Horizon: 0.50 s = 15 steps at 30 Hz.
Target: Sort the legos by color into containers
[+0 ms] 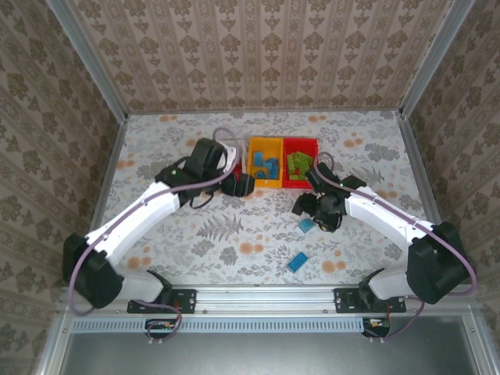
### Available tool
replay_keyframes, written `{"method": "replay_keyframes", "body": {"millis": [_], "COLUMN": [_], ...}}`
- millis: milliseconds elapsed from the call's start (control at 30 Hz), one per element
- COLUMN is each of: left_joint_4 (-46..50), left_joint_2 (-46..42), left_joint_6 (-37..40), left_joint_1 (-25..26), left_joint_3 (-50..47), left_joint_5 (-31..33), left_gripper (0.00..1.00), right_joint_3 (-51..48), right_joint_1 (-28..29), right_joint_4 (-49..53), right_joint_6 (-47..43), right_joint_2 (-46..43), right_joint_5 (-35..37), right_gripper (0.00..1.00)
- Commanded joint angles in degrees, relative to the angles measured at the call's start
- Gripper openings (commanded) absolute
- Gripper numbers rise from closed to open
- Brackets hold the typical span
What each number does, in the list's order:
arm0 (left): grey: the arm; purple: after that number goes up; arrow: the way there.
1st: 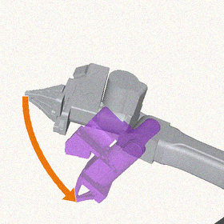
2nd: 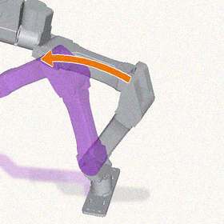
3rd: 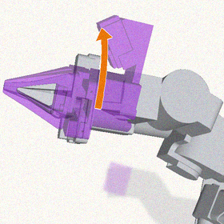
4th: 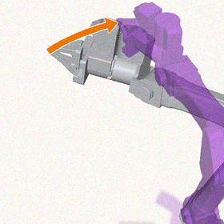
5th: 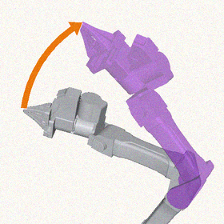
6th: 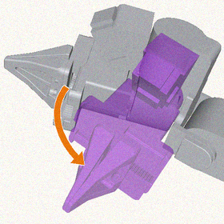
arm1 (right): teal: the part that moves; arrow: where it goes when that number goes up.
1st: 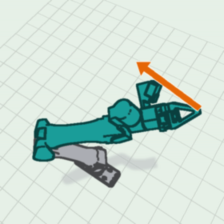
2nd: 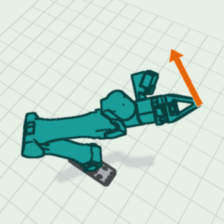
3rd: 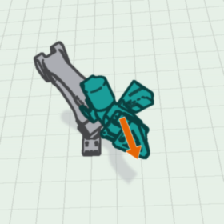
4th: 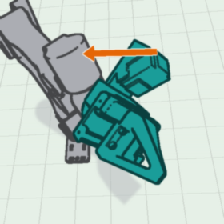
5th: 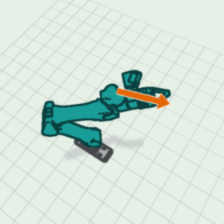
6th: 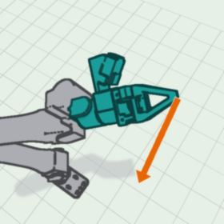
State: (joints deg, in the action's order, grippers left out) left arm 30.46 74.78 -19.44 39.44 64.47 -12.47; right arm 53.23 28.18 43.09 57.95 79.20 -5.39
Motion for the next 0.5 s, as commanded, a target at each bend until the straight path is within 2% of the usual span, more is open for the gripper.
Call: {"method": "replay_keyframes", "body": {"millis": [0, 167, 467], "left_joint_4": [-3.81, -5.55, -3.01], "left_joint_2": [-5.55, -13.30, -15.77], "left_joint_6": [1.76, 1.84, 3.33], "left_joint_1": [1.20, 2.86, 3.10], "left_joint_3": [-6.35, -12.83, -12.83], "left_joint_5": [-7.33, -9.57, -8.30], "left_gripper": [0.79, 0.80, 0.79], "right_joint_3": [-2.45, -4.37, -7.08], "right_joint_1": [-0.28, -1.26, -2.43], "right_joint_4": [-7.42, -11.31, -13.79], "right_joint_6": [10.43, 13.74, 15.87], "right_joint_2": [2.55, 4.95, 8.30], "right_joint_5": [-2.17, -1.91, -2.73], "right_gripper": [0.87, 0.86, 0.68]}}
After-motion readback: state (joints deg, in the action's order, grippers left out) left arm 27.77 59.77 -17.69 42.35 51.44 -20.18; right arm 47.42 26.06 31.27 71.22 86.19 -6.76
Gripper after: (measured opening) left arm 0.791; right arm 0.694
